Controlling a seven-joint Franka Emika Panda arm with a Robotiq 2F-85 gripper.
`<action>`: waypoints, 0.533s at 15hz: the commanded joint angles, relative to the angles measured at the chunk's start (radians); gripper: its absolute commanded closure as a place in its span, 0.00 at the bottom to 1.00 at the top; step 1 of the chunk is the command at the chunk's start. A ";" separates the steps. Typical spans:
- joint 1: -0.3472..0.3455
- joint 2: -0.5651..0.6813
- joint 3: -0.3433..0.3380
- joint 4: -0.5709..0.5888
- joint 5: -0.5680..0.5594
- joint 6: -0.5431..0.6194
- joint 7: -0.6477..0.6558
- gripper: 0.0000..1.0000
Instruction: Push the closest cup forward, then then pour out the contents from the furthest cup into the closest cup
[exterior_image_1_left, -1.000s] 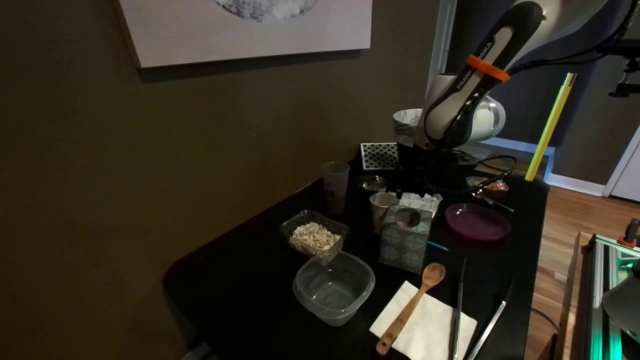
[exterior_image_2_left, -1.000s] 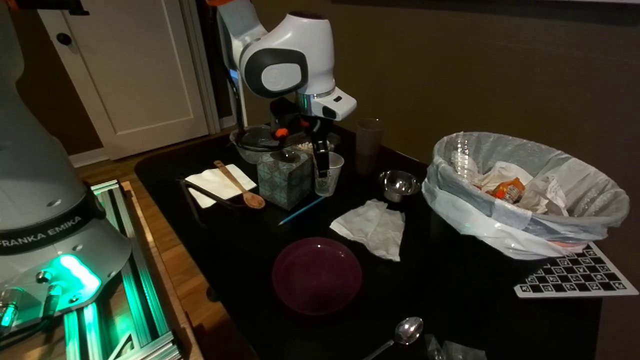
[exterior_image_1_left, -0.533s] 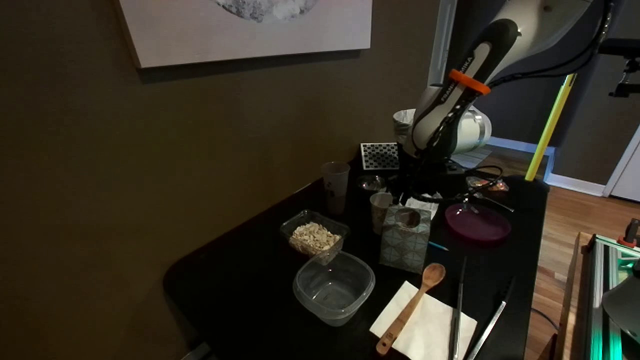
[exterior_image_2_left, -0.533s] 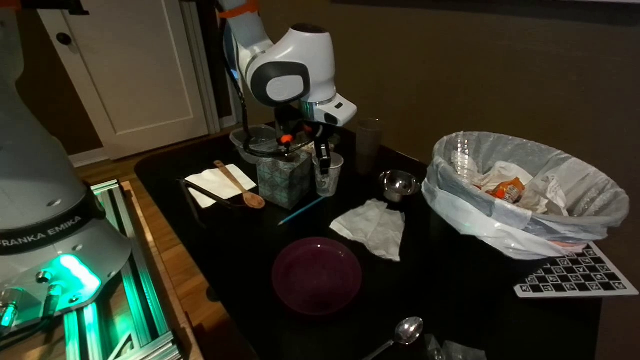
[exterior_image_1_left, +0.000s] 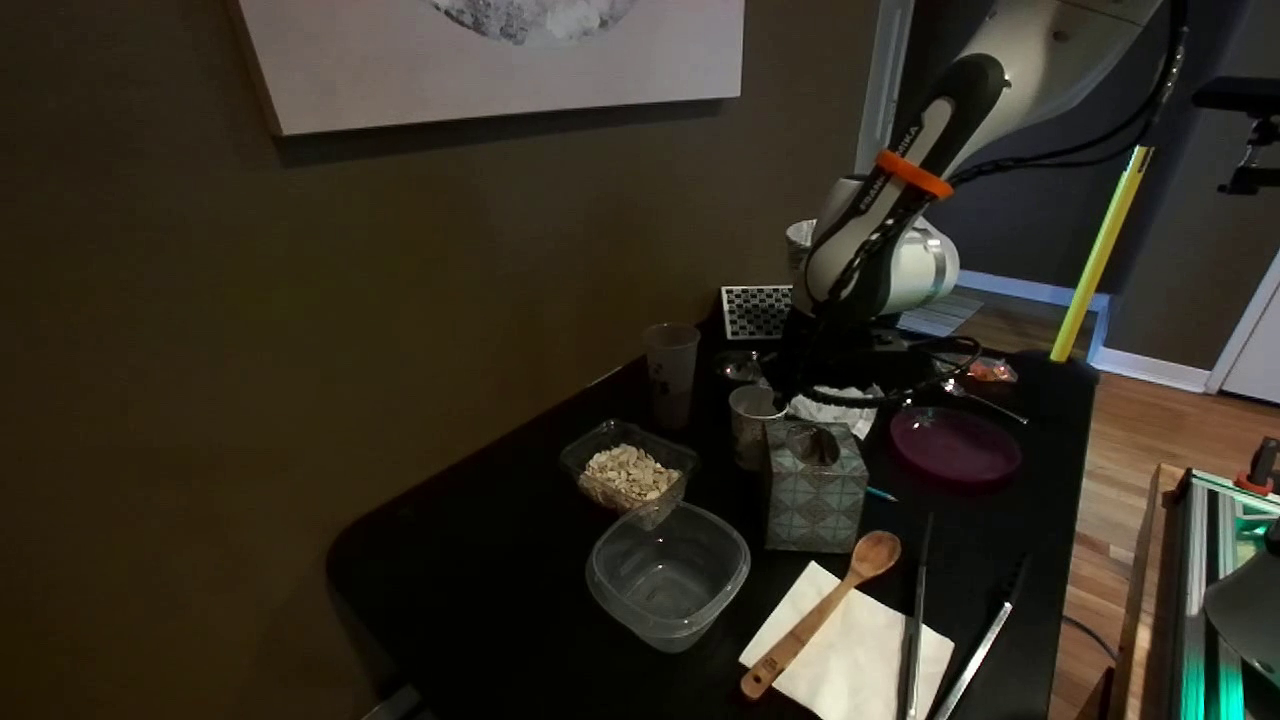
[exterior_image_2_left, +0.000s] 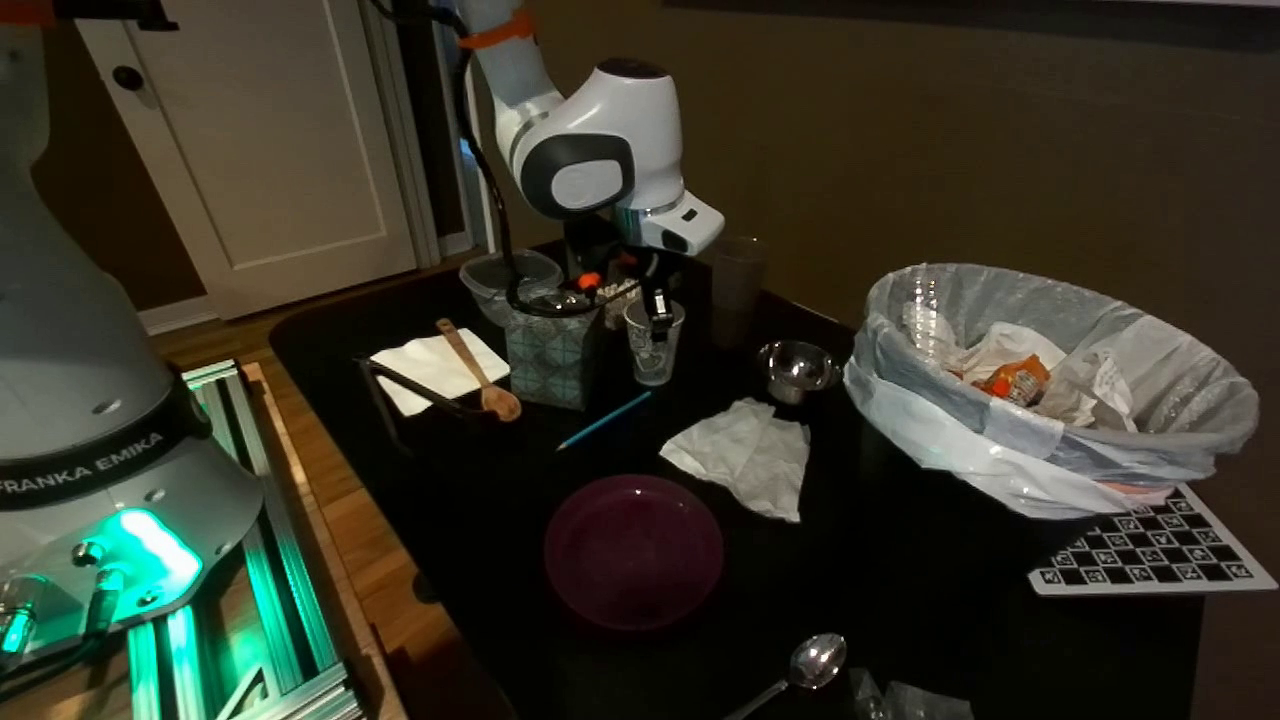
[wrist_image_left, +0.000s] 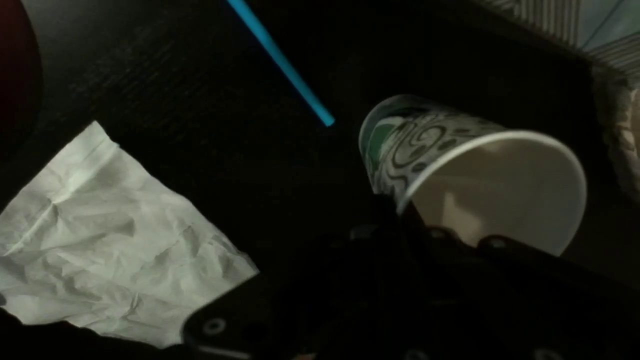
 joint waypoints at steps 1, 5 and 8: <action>-0.011 0.053 0.027 0.051 0.035 0.043 -0.019 0.99; -0.001 0.088 0.035 0.092 0.034 0.035 -0.009 0.99; 0.012 0.097 0.021 0.110 0.028 0.035 0.001 0.70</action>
